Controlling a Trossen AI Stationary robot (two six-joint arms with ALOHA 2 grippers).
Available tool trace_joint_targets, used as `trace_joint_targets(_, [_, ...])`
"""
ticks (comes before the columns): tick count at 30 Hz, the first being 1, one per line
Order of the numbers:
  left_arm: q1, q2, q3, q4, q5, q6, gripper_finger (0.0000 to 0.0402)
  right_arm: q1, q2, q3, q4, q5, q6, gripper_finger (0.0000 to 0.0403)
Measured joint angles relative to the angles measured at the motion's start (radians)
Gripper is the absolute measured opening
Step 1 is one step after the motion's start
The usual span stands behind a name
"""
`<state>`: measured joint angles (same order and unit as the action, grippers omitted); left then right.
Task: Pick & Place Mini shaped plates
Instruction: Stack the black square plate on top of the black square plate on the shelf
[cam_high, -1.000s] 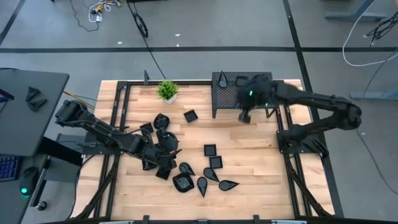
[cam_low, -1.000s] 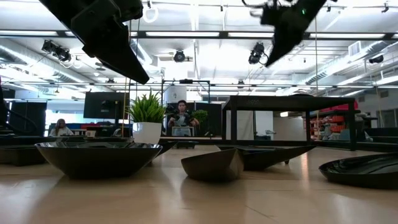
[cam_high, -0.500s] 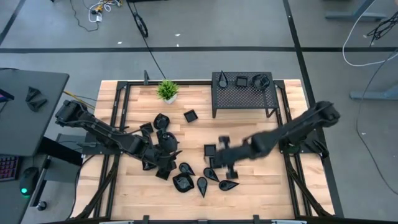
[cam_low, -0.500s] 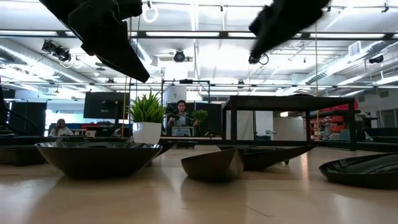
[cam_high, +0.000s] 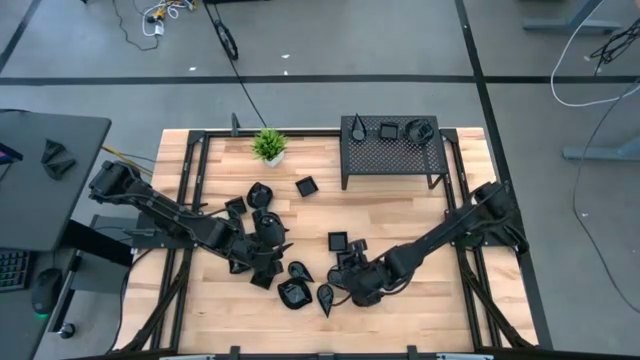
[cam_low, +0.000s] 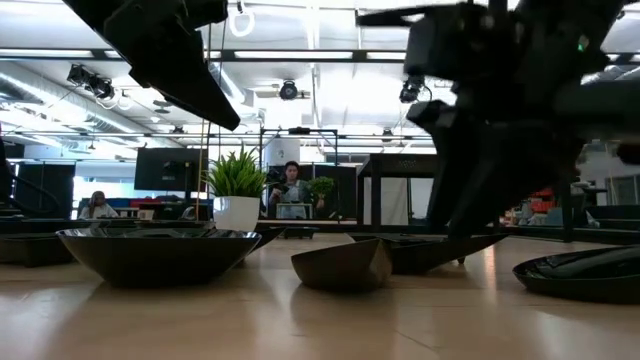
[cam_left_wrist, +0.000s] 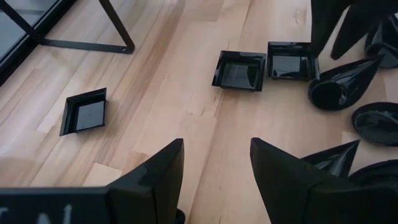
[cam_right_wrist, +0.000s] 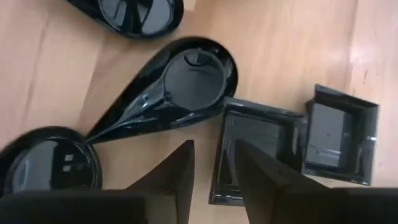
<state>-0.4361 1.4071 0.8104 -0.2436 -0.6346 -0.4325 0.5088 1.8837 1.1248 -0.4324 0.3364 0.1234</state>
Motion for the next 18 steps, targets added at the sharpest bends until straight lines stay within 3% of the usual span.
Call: trace_joint_targets(18, [0.008,0.0,0.0,0.007,0.0,-0.001,0.0193,-0.003,0.041,0.0,-0.02,0.082,-0.006,0.0007])
